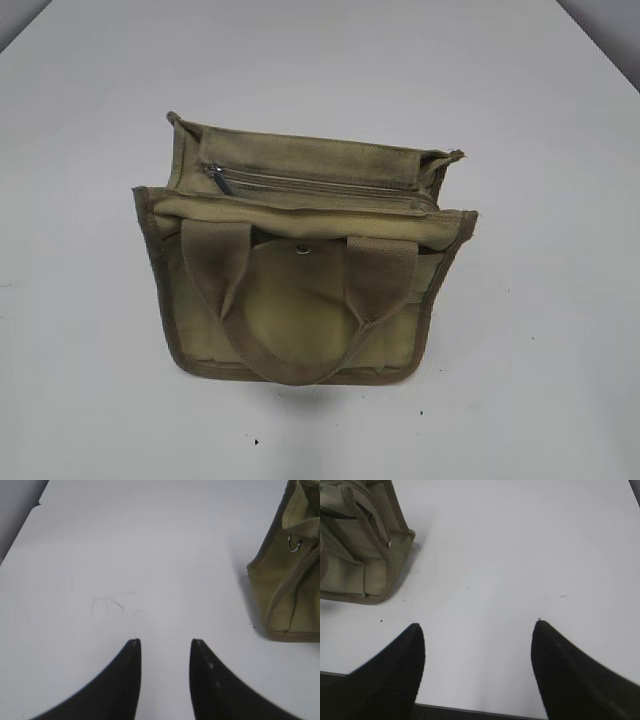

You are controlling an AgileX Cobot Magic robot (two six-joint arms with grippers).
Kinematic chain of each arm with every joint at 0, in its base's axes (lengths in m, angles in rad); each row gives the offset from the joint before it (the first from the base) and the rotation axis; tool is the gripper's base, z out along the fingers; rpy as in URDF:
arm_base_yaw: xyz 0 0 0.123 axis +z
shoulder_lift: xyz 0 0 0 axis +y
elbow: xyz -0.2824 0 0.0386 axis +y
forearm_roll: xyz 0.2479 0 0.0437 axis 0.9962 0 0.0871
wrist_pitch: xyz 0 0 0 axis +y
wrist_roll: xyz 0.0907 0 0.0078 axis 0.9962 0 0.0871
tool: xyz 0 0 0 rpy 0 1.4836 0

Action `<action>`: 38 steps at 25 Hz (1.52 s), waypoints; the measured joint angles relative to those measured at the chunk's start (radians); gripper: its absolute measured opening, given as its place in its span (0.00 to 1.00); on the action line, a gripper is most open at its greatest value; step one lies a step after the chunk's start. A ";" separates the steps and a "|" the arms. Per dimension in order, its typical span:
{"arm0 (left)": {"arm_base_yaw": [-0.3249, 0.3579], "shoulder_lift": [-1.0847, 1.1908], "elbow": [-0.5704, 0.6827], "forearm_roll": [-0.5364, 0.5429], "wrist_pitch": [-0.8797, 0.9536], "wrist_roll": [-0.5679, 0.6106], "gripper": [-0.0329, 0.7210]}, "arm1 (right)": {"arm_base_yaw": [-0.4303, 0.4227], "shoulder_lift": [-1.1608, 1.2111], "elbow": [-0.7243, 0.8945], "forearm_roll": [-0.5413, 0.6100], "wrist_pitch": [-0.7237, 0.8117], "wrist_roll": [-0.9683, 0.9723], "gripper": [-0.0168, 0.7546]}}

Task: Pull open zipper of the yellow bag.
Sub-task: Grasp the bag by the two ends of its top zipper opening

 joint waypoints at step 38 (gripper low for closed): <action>0.000 0.412 -0.100 -0.297 -0.510 0.024 0.40 | 0.000 0.000 0.000 0.000 0.000 0.000 0.70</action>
